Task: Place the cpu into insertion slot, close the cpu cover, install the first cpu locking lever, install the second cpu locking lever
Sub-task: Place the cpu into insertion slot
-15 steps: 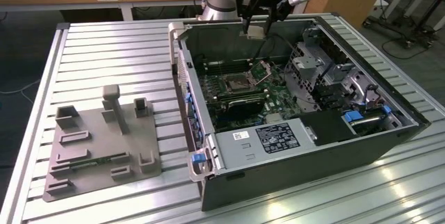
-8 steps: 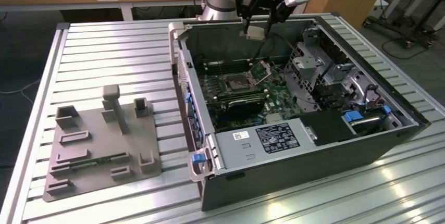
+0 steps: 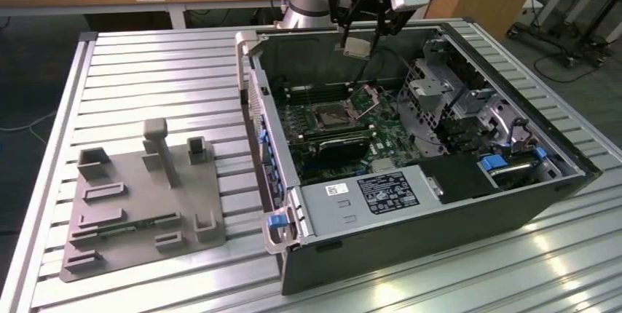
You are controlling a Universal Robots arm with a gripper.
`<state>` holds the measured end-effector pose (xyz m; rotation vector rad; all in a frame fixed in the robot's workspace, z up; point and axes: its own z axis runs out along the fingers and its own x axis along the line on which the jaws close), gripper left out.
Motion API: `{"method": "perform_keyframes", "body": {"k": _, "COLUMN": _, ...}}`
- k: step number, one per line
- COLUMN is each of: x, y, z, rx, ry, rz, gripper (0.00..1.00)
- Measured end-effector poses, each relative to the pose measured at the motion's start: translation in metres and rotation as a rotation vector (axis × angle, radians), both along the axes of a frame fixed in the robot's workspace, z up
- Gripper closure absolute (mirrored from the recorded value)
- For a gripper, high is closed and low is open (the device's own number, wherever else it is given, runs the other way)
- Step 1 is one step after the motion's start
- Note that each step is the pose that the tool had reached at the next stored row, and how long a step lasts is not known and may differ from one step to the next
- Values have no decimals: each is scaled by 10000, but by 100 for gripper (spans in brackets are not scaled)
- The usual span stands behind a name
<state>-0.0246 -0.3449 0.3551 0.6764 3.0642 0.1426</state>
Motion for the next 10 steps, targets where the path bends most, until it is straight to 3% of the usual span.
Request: {"method": "perform_keyframes", "body": {"k": 10, "x": -8, "y": 0, "z": -35, "rx": -1, "ry": 1, "rz": -1190, "gripper": 46}}
